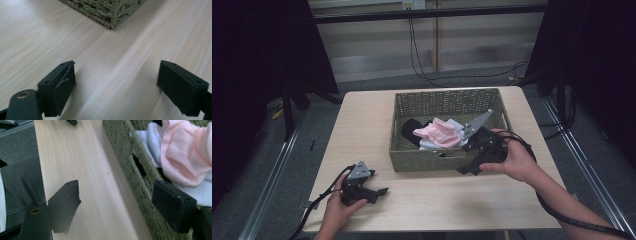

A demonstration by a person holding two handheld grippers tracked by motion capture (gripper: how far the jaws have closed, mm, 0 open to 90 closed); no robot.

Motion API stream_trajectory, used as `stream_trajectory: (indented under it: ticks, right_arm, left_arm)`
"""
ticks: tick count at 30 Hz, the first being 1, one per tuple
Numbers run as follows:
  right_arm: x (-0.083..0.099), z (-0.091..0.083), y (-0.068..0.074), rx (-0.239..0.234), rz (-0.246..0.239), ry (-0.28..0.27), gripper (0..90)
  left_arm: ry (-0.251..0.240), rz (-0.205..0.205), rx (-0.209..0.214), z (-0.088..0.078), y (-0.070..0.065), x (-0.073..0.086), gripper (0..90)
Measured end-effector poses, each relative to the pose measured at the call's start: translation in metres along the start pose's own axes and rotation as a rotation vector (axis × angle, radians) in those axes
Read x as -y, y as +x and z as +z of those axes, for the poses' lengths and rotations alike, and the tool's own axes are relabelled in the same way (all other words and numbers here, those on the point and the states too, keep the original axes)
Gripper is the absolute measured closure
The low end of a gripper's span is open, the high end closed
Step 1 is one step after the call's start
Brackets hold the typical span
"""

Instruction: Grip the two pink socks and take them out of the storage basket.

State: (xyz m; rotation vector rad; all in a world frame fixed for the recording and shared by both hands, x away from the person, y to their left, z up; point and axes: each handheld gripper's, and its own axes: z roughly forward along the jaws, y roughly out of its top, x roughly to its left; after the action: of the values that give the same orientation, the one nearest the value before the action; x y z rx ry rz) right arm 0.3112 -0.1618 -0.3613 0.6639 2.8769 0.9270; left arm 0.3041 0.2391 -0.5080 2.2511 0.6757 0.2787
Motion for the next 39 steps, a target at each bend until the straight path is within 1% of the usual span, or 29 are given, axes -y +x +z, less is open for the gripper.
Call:
stream_trajectory:
  ticks: [1, 4, 8, 9, 10, 13, 15, 16, 18, 19, 20, 21, 22, 23, 24, 26, 32, 33, 34, 35, 39]
  right_arm:
    - [-0.002, -0.002, -0.003, 0.001, 0.008, 0.003, 22.4]
    - [-0.007, -0.006, -0.01, 0.015, 0.01, 0.003, 22.6]
    - [-0.014, -0.011, -0.02, 0.025, 0.035, 0.007, 22.6]
    - [-0.014, -0.011, -0.02, 0.025, 0.035, 0.007, 22.6]
    - [-0.016, -0.012, -0.026, 0.035, 0.04, 0.009, 22.6]
    - [-0.018, -0.013, -0.032, 0.031, 0.063, 0.002, 22.6]
    - [-0.019, -0.013, -0.034, 0.039, 0.059, 0.005, 22.6]
    - [-0.02, -0.012, -0.039, 0.057, 0.058, 0.014, 22.6]
    - [-0.022, -0.011, -0.043, 0.061, 0.064, 0.018, 22.6]
    - [-0.022, -0.011, -0.043, 0.061, 0.064, 0.018, 22.6]
    - [-0.023, -0.01, -0.048, 0.072, 0.067, 0.027, 22.6]
    - [-0.023, -0.01, -0.048, 0.072, 0.067, 0.027, 22.6]
    - [-0.024, -0.009, -0.054, 0.08, 0.081, 0.035, 22.6]
    - [-0.024, -0.009, -0.054, 0.08, 0.081, 0.035, 22.6]
    - [-0.024, -0.007, -0.06, 0.092, 0.095, 0.047, 22.6]
    - [-0.024, -0.006, -0.065, 0.096, 0.11, 0.046, 22.6]
    - [-0.025, 0.003, -0.081, 0.131, 0.138, 0.079, 22.7]
    - [-0.025, 0.006, -0.083, 0.138, 0.144, 0.088, 22.8]
    - [-0.026, 0.008, -0.085, 0.138, 0.152, 0.092, 23.1]
    - [-0.026, 0.011, -0.088, 0.141, 0.15, 0.099, 23.2]
    - [-0.029, 0.025, -0.096, 0.14, 0.165, 0.119, 24.4]
  left_arm:
    - [0.002, 0.003, 0.0, 0.0, 0.0, 0.0, 14.6]
    - [0.001, 0.001, 0.0, 0.0, 0.0, 0.0, 14.6]
    - [0.0, 0.0, 0.0, 0.0, 0.0, 0.0, 14.5]
    - [0.0, 0.0, 0.0, 0.0, 0.0, 0.0, 14.5]
    - [0.002, 0.002, 0.0, 0.0, 0.0, 0.0, 14.6]
    - [0.0, 0.0, 0.0, 0.0, 0.0, 0.0, 14.5]
    - [0.002, 0.002, 0.001, 0.0, 0.0, 0.0, 14.5]
    - [0.0, 0.0, 0.0, 0.0, 0.0, 0.0, 14.5]
    - [0.002, 0.002, 0.001, 0.0, 0.0, 0.0, 14.5]
    - [0.002, 0.002, 0.001, 0.0, 0.0, 0.0, 14.5]
    - [0.002, 0.002, 0.001, 0.0, 0.0, 0.0, 14.5]
    - [0.002, 0.002, 0.001, 0.0, 0.0, 0.0, 14.5]
    - [0.001, 0.002, 0.001, 0.0, 0.0, 0.0, 14.6]
    - [0.0, 0.0, 0.0, 0.0, 0.0, 0.0, 14.6]
    - [0.001, 0.001, 0.0, 0.0, 0.0, 0.0, 14.5]
    - [0.002, 0.002, 0.001, 0.0, 0.0, 0.0, 14.5]
    - [0.002, 0.002, 0.001, 0.0, 0.0, 0.0, 14.5]
    - [-0.005, -0.007, 0.0, 0.0, -0.001, 0.0, 14.5]
    - [-0.005, -0.007, 0.0, 0.0, -0.001, 0.0, 14.5]
    - [-0.005, -0.007, 0.0, 0.0, -0.001, 0.0, 14.5]
    - [-0.007, -0.01, 0.0, 0.0, -0.001, 0.0, 14.5]
